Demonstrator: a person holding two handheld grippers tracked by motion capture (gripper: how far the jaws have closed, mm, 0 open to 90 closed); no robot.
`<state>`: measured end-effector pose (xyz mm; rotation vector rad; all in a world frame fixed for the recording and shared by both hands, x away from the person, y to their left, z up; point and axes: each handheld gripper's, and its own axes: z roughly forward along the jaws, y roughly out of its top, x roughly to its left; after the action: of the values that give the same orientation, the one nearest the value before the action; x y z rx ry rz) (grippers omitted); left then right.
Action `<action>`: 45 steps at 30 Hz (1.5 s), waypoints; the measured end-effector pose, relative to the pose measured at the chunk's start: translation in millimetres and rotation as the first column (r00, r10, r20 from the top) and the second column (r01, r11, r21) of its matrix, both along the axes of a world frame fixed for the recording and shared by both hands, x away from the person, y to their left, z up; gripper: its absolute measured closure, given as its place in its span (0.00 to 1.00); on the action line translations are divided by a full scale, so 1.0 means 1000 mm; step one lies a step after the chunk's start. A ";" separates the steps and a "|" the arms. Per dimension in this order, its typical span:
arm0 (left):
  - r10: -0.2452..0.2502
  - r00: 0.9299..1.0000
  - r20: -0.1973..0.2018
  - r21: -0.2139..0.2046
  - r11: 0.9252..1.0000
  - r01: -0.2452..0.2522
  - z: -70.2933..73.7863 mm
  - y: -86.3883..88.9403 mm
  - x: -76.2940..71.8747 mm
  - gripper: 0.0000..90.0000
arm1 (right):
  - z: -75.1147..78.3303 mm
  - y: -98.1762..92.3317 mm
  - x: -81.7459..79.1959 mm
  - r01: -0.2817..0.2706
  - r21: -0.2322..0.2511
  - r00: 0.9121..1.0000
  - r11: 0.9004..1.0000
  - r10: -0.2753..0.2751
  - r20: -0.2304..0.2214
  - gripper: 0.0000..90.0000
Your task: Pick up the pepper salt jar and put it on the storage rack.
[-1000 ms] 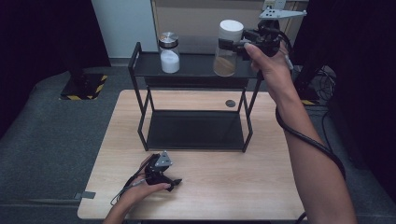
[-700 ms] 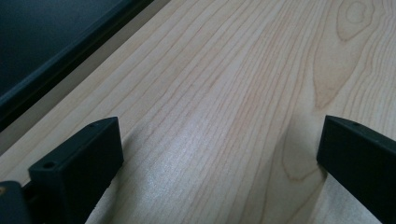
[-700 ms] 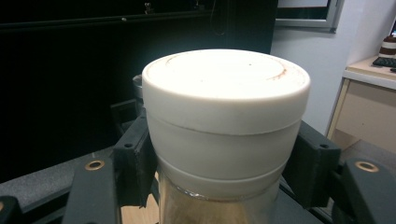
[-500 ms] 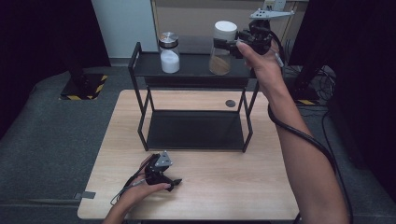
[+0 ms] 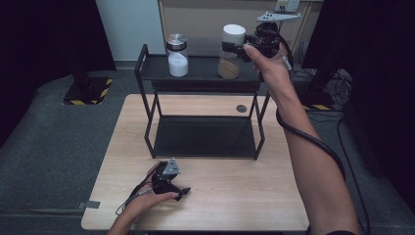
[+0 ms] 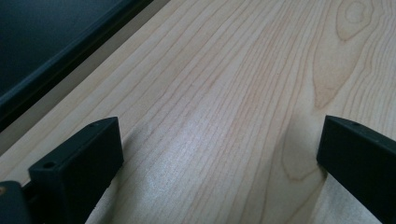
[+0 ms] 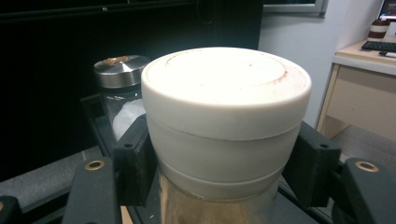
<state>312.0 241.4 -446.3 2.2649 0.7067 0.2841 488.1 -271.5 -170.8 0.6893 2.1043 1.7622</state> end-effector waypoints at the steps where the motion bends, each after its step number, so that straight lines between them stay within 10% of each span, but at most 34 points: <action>1: 0.000 1.000 0.000 0.000 1.000 0.000 0.000 0.000 0.000 0.00 | 0.000 0.000 0.000 0.000 0.002 1.000 1.000 0.000 0.001 0.40; 34: 0.000 1.000 0.000 0.000 1.000 0.000 0.000 0.000 0.000 0.00 | 0.003 0.005 -0.006 -0.001 -0.037 1.000 0.999 0.003 0.029 0.37; 45: 0.000 1.000 0.000 0.000 1.000 0.000 0.000 0.000 0.000 0.00 | 0.008 0.006 -0.014 0.024 -0.065 0.999 0.998 -0.022 0.040 0.21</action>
<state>312.0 241.4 -446.3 2.2649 0.7069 0.2841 473.6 -265.8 -162.5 0.6533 2.1098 1.6728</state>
